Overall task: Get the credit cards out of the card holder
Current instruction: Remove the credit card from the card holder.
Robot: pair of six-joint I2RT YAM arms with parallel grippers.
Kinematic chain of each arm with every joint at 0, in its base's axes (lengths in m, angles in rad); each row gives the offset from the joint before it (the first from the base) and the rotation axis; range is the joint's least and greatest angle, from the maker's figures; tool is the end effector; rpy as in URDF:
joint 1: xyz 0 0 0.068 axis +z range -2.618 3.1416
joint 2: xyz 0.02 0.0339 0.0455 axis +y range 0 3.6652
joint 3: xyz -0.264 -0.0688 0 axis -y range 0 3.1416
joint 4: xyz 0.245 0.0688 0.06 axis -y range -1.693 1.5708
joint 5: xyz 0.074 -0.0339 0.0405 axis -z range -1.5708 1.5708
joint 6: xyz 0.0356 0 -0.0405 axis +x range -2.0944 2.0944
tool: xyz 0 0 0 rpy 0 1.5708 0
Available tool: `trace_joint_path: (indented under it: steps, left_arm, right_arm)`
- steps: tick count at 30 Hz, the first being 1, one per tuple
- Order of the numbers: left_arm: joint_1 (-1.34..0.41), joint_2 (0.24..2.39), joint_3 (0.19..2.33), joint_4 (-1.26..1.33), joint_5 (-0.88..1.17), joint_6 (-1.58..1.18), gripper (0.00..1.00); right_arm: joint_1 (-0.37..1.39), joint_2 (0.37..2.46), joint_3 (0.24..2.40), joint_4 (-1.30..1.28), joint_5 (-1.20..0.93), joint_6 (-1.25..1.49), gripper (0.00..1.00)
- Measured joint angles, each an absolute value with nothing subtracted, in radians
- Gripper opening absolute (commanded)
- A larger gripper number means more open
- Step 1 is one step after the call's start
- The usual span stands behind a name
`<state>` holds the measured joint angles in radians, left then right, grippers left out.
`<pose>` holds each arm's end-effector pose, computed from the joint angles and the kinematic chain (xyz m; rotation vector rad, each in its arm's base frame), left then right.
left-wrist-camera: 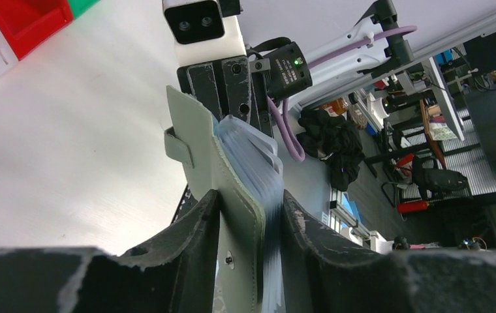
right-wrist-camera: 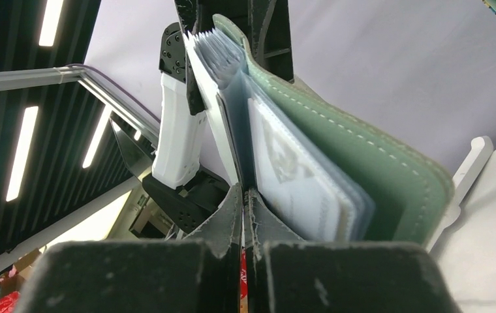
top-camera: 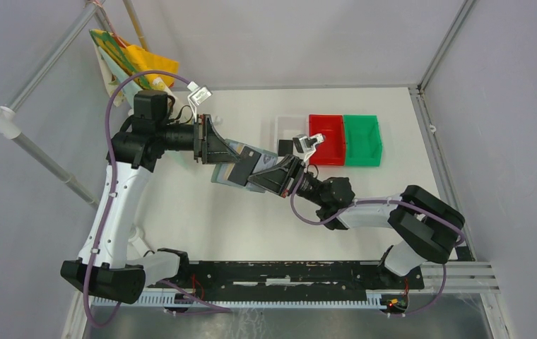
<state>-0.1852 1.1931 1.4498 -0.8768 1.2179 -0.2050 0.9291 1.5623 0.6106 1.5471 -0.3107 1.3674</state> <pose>0.2048 -0.0724 0.4290 0.6861 1.9726 -1.5410 0.1697 0.2453 0.2733 -0.0874 1.2836 2.2009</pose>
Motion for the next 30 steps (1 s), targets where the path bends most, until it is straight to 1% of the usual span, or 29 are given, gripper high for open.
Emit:
trace_joint_path:
  steps: [4,6,10,17,30]
  left_arm:
    - [-0.185,1.198,1.450,-0.885,1.232,-0.196,0.37]
    - [-0.185,1.202,1.450,-0.889,1.238,-0.196,0.34]
    - [-0.186,1.207,1.450,-0.896,1.240,-0.192,0.24]
    - [-0.187,1.218,1.450,-0.907,1.241,-0.192,0.18]
    - [-0.191,1.237,1.450,-0.920,1.235,-0.192,0.20]
  right_arm:
    - [0.929,1.554,0.598,1.549,-0.310,1.368,0.00]
    - [0.929,1.547,0.588,1.549,-0.308,1.368,0.00]
    - [0.928,1.533,0.566,1.549,-0.300,1.368,0.00]
    - [0.923,1.510,0.545,1.548,-0.287,1.365,0.00]
    - [0.922,1.496,0.514,1.551,-0.264,1.365,0.00]
